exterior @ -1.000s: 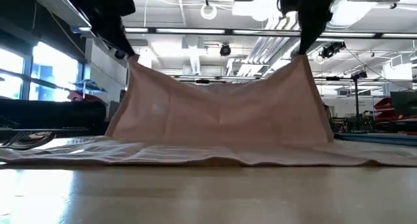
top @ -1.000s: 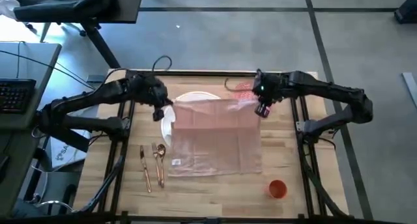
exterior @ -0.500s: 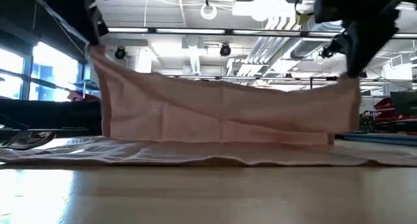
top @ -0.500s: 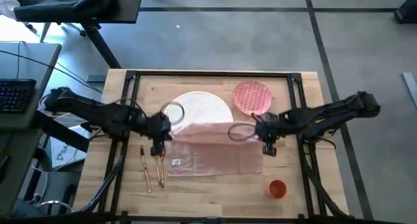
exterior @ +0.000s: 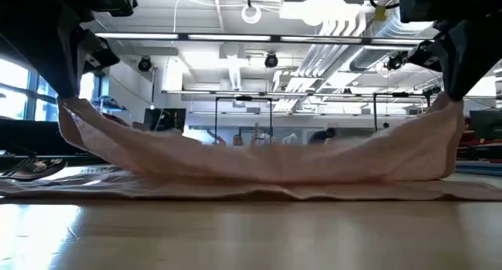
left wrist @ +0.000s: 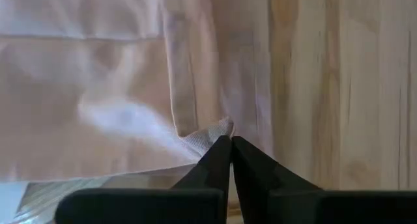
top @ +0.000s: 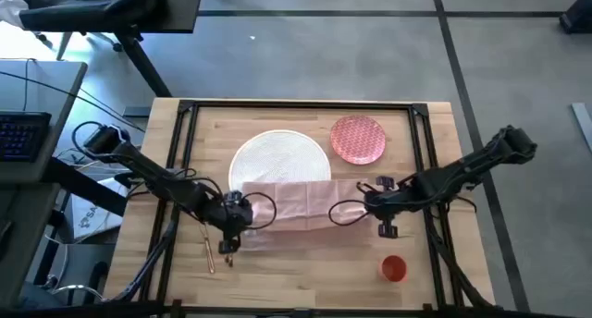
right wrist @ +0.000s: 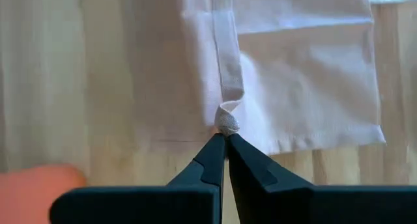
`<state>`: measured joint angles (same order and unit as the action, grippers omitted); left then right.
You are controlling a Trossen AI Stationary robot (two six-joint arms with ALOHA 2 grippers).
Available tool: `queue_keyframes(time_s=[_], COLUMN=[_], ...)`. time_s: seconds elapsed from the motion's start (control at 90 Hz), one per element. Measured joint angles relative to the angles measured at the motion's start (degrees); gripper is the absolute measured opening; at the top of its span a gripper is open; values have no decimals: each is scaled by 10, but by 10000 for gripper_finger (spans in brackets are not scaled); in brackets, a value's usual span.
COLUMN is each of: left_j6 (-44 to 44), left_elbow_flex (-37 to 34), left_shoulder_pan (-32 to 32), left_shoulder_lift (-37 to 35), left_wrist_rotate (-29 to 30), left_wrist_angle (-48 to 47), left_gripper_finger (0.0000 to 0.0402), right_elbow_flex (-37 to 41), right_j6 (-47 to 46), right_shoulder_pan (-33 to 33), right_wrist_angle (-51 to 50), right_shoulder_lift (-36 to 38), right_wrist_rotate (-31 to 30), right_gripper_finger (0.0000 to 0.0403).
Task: Set table place
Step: Fold the pink napkin
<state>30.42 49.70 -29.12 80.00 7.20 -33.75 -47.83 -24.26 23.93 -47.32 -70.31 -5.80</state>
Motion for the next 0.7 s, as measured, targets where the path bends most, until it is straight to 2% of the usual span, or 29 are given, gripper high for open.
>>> queue_keyframes(time_s=[0.3, 0.556, 0.7], left_j6=[-39, -40, -9], left_elbow_flex=[0, -10, -23], left_shoulder_pan=[-11, -31, -40], left_shoulder_lift=[37, 38, 38], left_wrist_rotate=[-17, -18, -21], left_wrist_angle=[12, 12, 9], left_gripper_finger=[0, 0, 0], right_elbow_flex=[0, 0, 0], right_j6=[22, 27, 36], right_shoulder_pan=[11, 51, 71], right_wrist_angle=[9, 18, 31], right_shoulder_lift=[-38, -72, -104], right_wrist_rotate=[18, 29, 29], right_gripper_finger=[0, 0, 1])
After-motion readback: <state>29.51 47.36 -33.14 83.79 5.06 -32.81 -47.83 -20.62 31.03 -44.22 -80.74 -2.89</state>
